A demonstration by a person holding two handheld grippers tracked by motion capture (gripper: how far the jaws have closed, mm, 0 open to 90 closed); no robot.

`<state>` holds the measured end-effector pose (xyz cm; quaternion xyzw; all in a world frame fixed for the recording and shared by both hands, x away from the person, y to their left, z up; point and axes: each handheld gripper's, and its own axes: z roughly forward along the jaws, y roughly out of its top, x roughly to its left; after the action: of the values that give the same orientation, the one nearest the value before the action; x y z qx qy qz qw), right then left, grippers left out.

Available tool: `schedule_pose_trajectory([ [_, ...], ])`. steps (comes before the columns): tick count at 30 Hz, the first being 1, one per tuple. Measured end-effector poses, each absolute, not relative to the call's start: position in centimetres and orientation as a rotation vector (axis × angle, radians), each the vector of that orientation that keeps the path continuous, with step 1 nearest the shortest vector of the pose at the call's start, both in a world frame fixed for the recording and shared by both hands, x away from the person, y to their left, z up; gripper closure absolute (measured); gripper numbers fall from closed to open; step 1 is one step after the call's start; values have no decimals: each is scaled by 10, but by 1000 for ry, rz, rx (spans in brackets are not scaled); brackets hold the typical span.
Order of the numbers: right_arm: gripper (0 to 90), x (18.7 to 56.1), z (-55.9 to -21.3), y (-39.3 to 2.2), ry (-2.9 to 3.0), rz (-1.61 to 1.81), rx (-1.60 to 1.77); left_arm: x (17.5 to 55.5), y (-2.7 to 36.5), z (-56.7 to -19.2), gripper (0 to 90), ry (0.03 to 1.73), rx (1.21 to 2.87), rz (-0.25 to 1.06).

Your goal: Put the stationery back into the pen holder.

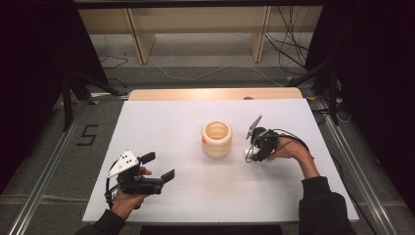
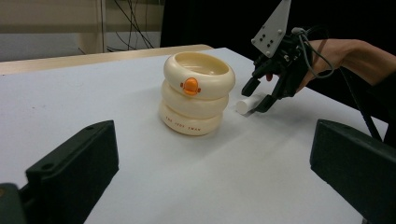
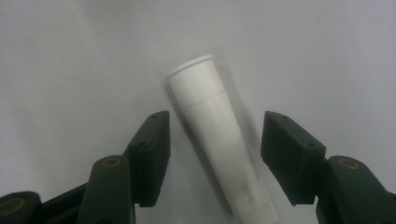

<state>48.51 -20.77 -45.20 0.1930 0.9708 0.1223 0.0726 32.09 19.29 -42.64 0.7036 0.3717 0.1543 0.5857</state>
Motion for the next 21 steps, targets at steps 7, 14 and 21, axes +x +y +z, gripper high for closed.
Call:
schedule_pose_trajectory([
  [7,471,488,-455,-207,2939,344,567,321,193,-427,4,868,1641,360],
  [14,524,489,-454,-205,2951,321,549,321,193,-426,4,866,1641,360],
  [21,592,490,-455,-205,2967,313,557,322,192,-427,4,867,1644,360],
])
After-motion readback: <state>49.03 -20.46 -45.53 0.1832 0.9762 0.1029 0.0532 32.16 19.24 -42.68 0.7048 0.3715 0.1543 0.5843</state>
